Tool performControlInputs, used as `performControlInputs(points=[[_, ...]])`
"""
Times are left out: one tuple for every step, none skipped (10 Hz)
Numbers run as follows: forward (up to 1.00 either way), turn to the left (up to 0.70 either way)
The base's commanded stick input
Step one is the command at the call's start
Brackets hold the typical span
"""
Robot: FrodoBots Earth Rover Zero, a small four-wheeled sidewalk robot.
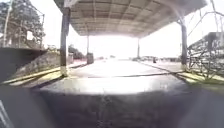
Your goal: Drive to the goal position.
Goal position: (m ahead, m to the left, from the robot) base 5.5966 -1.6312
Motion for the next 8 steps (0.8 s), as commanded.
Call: performControlInputs(points=[[0.70, 0.00], [0.70, 0.00], [0.70, 0.00], [0.70, 0.00], [0.70, 0.00], [0.70, 0.00], [0.70, 0.00], [0.70, 0.00]])
